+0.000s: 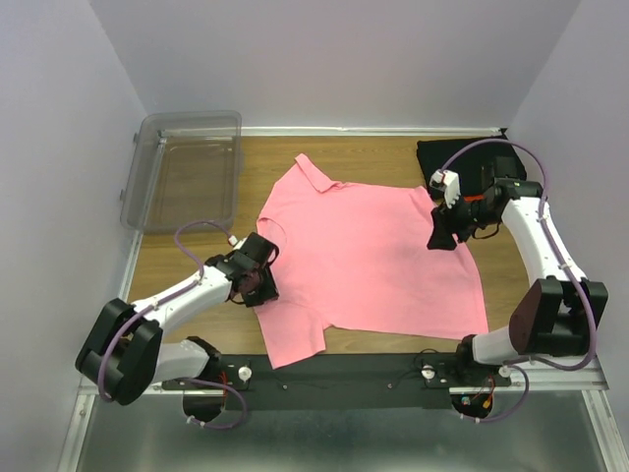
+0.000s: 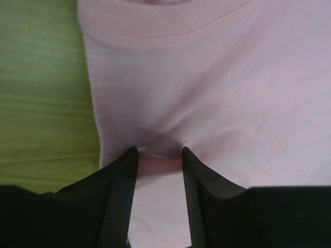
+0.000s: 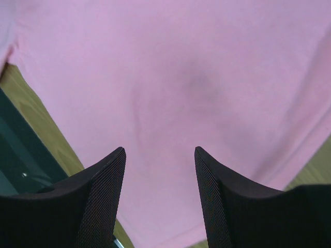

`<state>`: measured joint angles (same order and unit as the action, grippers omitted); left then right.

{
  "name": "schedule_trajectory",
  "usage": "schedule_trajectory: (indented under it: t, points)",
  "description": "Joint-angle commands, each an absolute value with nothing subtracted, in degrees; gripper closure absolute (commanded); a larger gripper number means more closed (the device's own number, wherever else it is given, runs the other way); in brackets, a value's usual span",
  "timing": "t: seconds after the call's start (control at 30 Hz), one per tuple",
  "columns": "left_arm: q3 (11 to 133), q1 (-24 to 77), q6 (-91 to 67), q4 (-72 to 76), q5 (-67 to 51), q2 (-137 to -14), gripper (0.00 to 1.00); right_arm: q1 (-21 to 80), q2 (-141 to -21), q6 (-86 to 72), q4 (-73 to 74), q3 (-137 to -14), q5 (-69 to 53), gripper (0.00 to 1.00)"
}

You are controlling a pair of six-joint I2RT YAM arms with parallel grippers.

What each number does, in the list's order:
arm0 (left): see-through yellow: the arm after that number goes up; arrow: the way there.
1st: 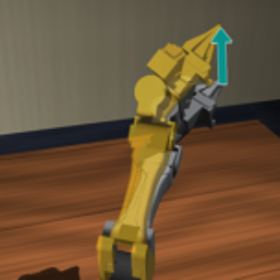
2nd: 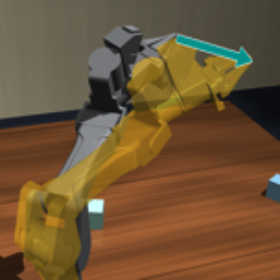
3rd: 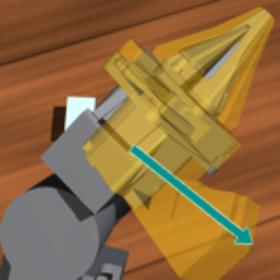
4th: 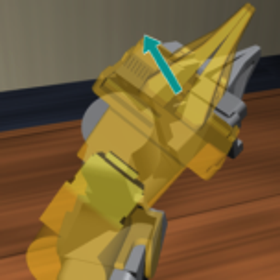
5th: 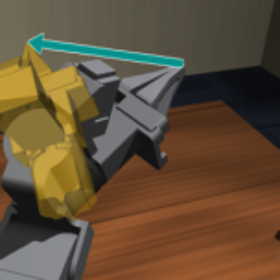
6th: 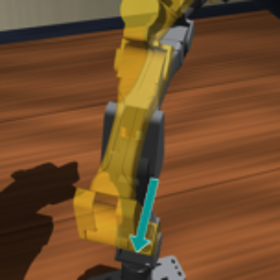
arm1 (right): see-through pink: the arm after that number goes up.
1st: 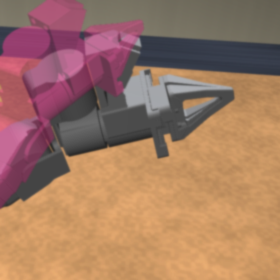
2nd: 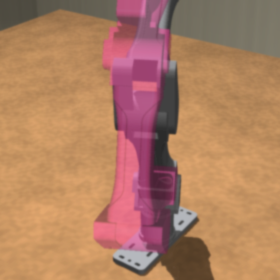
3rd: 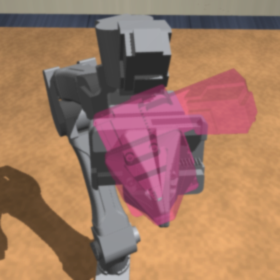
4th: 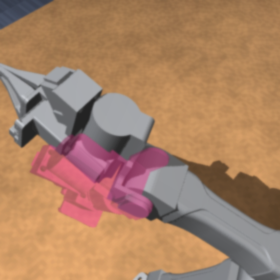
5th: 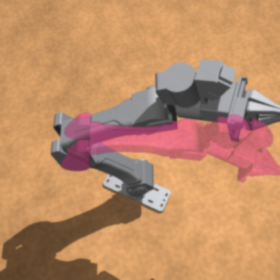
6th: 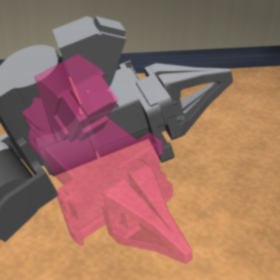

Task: Fold and stack the t-shirts
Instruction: Flatten the tshirt out

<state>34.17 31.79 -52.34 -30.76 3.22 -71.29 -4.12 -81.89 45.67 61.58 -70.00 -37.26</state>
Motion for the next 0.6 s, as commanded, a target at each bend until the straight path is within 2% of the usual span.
schedule_trajectory:
  t: [0.0, 0.27, 0.43, 0.53, 0.57]
  points:
    - [33.3, 36.2, -57.6, -38.6, -2.9, -67.1, 0.53, -4.4, -83.1, 37.8, 54.4, -68.5, -46.7, 0.36]
    - [40.1, 38.7, -61.4, -50.7, -0.4, -62.2, 0.53, -4.4, -80.9, 38.5, 54.1, -65.8, -52.0, 0.36]
    - [41.4, 40.5, -63.0, -49.7, 1.8, -60.1, 0.51, -4.4, -79.5, 37.8, 52.8, -64.3, -53.7, 0.36]
    - [49.8, 39.6, -56.2, -46.1, 8.4, -64.5, 0.47, -4.4, -79.9, 33.7, 49.0, -63.0, -52.8, 0.36]
    - [54.2, 39.2, -53.6, -45.1, 10.3, -66.9, 0.41, -4.4, -79.9, 32.2, 46.0, -62.0, -52.0, 0.36]
